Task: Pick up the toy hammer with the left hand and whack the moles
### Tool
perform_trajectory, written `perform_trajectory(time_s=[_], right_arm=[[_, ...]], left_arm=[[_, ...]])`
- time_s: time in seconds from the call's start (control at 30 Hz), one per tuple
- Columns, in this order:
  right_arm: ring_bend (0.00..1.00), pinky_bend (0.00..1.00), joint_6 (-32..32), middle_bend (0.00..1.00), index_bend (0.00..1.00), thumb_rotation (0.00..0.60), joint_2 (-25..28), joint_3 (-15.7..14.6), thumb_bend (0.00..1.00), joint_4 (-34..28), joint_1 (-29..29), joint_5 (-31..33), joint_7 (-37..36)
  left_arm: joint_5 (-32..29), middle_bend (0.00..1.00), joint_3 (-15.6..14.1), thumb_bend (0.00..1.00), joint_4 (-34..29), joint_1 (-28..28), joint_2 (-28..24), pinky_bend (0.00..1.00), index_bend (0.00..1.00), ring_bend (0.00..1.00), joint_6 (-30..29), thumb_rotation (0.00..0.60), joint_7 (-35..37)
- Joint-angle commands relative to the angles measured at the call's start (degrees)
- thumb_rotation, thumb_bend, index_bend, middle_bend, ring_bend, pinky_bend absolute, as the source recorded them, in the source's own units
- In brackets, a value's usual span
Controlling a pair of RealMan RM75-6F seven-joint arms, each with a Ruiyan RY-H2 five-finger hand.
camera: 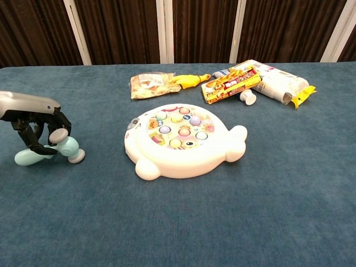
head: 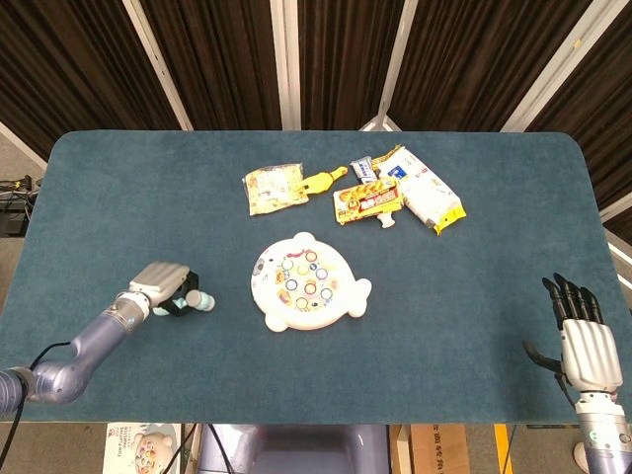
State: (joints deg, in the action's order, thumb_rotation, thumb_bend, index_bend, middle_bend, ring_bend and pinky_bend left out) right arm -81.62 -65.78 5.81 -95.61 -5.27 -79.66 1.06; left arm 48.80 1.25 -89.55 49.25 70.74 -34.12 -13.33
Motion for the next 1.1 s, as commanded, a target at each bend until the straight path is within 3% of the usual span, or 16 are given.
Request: perform_trajectory(time_s=[0.03,0.37,0.73,1.1], right_arm=[[0.00,0.00,0.0,0.00,0.00,0.600,0.0,0.0,0.25,0.0,0.0,-0.1,0.0],[0.00,0.00,0.1,0.00,0.00,0.600,0.0,-0.1,0.25,0.0,0.0,0.0,0.0],[0.00,0.00,0.2,0.00,0.00,0.600,-0.1,-0.2,0.25,-0.3,0.0,0.0,0.4],[0.00,0.00,0.1,0.00,0.00,0.600,0.0,-0.2,0.25,-0.4,0.0,0.0,0.4]], left_arm=[[0.4,0.56,-0.1,0.66,0.7,0.3,0.6,0.51,0.59,0.40,0.2,0.600,0.1],[-0.2,0.53,-1.3,0.65,2.0,1.0,1.7,0.50,0.54,0.38,-0.8,0.600,-1.5],[-1.5,0.47,-1.8,0.48,1.9,1.0,1.9,0.48,0.51,0.34,-3.4,0.600,-2.8],[-2.1,0.46,-1.8,0.46,0.7,1.2,1.9,0.47,0.49,0.34,-4.8,0.600,-3.7]])
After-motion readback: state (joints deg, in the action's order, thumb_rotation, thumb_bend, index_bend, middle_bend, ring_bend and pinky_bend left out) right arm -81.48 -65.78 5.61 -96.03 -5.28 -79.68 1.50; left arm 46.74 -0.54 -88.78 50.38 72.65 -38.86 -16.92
